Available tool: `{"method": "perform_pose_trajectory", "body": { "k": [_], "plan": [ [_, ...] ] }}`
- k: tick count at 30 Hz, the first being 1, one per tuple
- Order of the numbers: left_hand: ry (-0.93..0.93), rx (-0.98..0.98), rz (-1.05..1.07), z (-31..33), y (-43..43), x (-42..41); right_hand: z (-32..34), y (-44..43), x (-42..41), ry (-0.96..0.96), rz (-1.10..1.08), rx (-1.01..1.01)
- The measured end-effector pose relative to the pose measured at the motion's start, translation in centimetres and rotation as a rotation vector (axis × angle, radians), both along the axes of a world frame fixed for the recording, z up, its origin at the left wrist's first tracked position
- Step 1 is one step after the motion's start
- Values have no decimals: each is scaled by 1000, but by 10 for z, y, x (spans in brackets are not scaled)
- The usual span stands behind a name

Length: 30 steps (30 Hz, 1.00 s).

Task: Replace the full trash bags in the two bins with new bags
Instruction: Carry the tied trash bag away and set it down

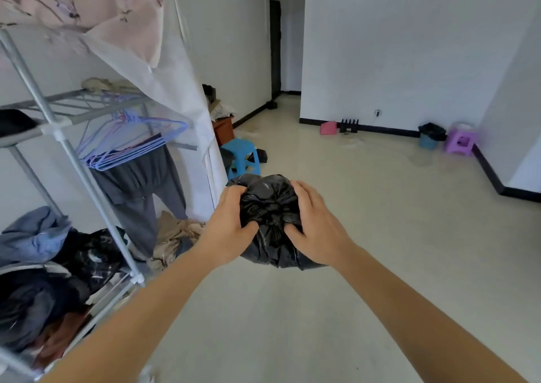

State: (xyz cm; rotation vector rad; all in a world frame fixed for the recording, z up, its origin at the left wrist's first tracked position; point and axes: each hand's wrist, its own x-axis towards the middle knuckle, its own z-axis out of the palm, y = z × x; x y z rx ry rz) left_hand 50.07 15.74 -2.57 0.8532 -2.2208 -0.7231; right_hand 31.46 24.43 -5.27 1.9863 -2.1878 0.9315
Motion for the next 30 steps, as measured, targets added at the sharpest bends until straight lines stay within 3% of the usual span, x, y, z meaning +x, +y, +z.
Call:
{"method": "perform_pose_trajectory", "body": {
  "k": [7, 11, 20, 25, 30],
  "plan": [
    [64, 39, 20, -25, -196, -84, -9, -197, -90, 62, 56, 27],
    [96, 81, -26, -8, -310, -152, 7, -304, -156, 96, 47, 55],
    [85, 75, -185, 2, -517, -362, 12, -490, -352, 50, -96, -31],
    [83, 94, -203, -13, -640, -486, -9, -613, -471, 42, -96, -58],
    [86, 74, -201, 15, -770, -579, 15, -755, -573, 51, -48, -71]
  ]
}}
